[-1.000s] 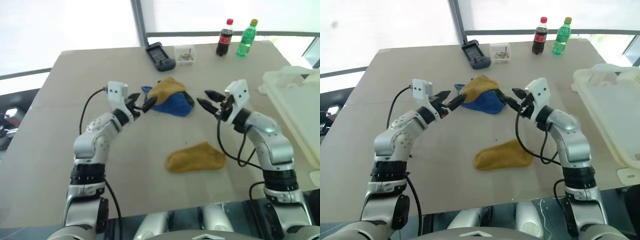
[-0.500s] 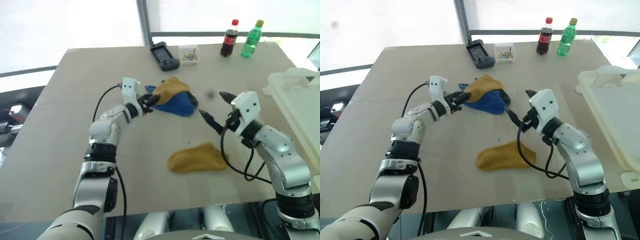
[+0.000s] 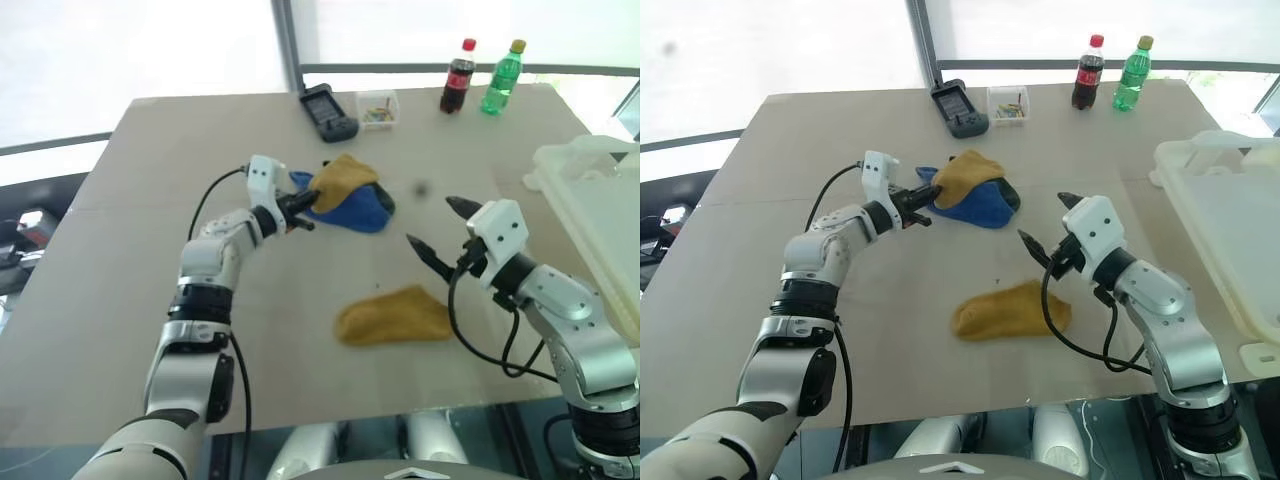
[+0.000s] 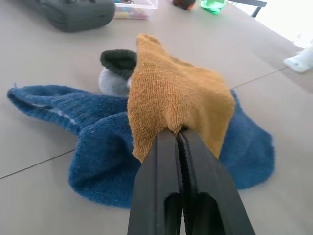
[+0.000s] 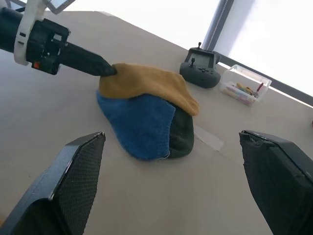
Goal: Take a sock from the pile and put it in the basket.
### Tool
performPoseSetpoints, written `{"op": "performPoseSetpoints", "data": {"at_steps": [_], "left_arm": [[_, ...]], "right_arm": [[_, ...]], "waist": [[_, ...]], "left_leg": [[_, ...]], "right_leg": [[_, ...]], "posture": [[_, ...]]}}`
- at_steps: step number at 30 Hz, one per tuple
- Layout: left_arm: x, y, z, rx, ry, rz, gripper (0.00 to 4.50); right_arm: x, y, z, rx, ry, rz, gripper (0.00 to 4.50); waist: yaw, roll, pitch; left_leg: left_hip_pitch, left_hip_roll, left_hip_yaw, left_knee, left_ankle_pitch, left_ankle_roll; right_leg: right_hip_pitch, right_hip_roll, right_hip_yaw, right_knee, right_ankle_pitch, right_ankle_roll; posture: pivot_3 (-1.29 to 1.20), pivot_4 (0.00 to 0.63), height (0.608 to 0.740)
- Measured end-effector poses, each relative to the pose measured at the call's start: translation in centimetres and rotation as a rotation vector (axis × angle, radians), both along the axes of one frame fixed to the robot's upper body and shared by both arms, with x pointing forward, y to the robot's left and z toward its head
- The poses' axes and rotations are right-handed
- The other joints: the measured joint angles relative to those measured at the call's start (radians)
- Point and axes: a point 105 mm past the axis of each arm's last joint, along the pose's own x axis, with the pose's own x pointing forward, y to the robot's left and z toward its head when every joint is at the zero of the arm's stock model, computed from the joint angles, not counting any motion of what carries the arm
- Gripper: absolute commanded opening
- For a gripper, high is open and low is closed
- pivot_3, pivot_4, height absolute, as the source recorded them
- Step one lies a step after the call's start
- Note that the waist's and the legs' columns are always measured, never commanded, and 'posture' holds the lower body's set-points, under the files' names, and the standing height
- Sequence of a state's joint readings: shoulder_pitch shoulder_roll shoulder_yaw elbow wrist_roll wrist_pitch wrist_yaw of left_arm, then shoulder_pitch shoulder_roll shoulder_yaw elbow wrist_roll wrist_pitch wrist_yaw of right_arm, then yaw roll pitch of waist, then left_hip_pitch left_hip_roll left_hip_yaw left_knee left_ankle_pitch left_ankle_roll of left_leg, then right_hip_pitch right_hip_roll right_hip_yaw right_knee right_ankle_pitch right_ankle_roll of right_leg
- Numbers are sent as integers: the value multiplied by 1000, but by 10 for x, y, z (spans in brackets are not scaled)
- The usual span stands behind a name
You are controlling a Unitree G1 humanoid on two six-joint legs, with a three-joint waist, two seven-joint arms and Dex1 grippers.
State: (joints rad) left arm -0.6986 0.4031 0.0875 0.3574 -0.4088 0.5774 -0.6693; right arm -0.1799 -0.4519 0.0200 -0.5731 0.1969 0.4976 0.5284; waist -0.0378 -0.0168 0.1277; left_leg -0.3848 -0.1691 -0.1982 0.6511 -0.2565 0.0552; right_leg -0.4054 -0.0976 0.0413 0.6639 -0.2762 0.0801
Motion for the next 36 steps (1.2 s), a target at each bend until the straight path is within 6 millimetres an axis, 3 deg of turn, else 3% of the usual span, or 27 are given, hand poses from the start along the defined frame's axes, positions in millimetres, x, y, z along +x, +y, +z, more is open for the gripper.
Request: {"op": "performPoseSetpoints", "data": {"at_steps": [14, 17, 22, 26, 31, 34, 36], "left_arm": [[-76, 28, -21, 38, 234, -242, 85], [-83, 41, -22, 68, 257, -242, 85], [-85, 45, -20, 62, 252, -241, 85], [-108, 59, -31, 75, 328, -298, 85], [-128, 65, -22, 27, 362, -417, 85], [-139, 74, -23, 81, 387, -458, 85], [-136, 87, -38, 181, 388, -435, 85]], "right_arm": [[0, 2, -2, -2, 22, 47, 4500], [1, 0, -4, -12, 33, 48, 4500], [1, 1, -4, -13, 29, 62, 4500], [2, 2, -6, -15, 39, 70, 4500], [4, 8, -9, -19, 54, 98, 4500], [4, 10, -11, -21, 58, 111, 4500], [1, 16, -14, -17, 82, 150, 4500]], "waist": [[4, 0, 0], [5, 0, 0], [16, 0, 0], [18, 0, 0], [24, 1, 0], [23, 2, 1], [25, 2, 1]], "left_leg": [[1, 0, 0, 0, 0, 0], [2, 0, 0, -1, 0, 0], [2, 0, 0, -1, 0, 0], [2, 1, 0, -3, 0, 0], [2, 0, 0, -3, 0, 0], [3, 0, 1, -4, 0, 0], [3, 1, 1, -5, 0, 0]], "right_leg": [[0, 0, 0, 0, 0, 0], [0, 0, 0, 0, 0, 0], [0, 0, 0, 0, 0, 0], [-1, 1, 0, -1, 0, 0], [0, 1, 1, -1, 0, 0], [0, 1, 1, -1, 0, 0], [0, 1, 1, -1, 0, 0]], "posture": [[0, 150, 740], [0, 150, 740], [0, 150, 740], [0, 150, 740], [0, 150, 740], [0, 150, 740], [0, 150, 740]]}}
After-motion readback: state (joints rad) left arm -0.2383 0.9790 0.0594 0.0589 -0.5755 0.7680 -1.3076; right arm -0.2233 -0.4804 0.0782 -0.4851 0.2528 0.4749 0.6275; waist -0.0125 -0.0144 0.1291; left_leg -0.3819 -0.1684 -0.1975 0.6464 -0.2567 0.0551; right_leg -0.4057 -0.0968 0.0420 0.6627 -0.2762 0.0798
